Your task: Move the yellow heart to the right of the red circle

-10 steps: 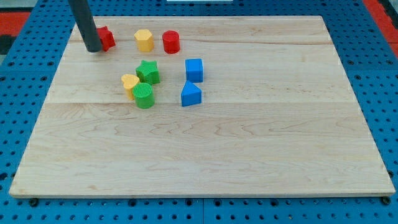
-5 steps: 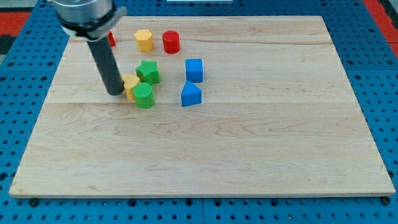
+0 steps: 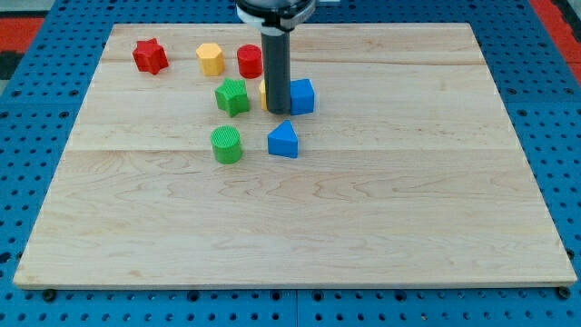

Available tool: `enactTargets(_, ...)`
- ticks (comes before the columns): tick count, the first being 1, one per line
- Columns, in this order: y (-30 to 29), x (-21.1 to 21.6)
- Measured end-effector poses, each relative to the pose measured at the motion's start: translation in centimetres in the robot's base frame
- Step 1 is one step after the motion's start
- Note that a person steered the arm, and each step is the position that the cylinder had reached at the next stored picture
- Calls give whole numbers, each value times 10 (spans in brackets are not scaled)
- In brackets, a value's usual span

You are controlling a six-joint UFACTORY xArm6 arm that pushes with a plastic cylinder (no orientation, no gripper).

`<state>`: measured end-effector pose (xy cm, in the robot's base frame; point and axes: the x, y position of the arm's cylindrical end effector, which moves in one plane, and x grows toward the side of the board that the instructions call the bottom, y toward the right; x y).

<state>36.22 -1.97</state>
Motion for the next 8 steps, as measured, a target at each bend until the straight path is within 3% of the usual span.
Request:
enactTargets(2, 0, -2)
enactTargets(4, -55, -3)
enactTargets(5, -55, -16)
enactTargets(8, 18, -23)
